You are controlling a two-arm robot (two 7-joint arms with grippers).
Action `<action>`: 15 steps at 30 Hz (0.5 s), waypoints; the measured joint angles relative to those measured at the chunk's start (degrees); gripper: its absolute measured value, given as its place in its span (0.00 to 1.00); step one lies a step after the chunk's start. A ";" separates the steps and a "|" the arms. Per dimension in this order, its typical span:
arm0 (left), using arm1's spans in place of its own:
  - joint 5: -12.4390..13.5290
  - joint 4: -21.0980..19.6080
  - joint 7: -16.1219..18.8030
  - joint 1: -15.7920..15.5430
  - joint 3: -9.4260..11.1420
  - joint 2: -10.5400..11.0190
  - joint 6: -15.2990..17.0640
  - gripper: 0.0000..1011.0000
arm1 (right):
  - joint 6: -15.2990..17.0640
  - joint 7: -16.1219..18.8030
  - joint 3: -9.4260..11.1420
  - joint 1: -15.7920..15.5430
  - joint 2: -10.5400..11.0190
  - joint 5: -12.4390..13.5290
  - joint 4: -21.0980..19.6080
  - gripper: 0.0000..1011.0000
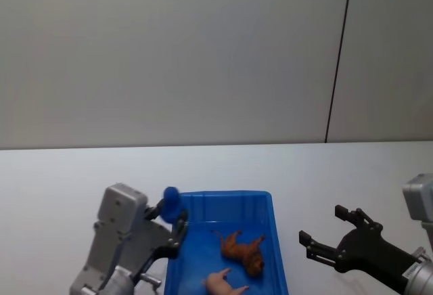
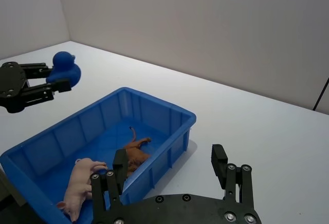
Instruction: Pick up the two dolls from the table and place them into the box.
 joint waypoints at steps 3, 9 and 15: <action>0.97 0.85 -1.98 -1.32 0.66 -1.52 -0.25 0.51 | 0.00 0.00 0.00 0.00 0.00 0.00 0.00 0.99; 2.39 2.05 -4.71 -2.98 1.49 -3.39 -0.58 0.72 | 0.00 0.00 0.00 0.00 0.00 0.00 0.00 0.99; 3.19 2.54 -6.02 -3.78 1.72 -4.14 -1.24 0.89 | 0.00 0.00 0.00 0.00 0.00 0.00 0.00 0.99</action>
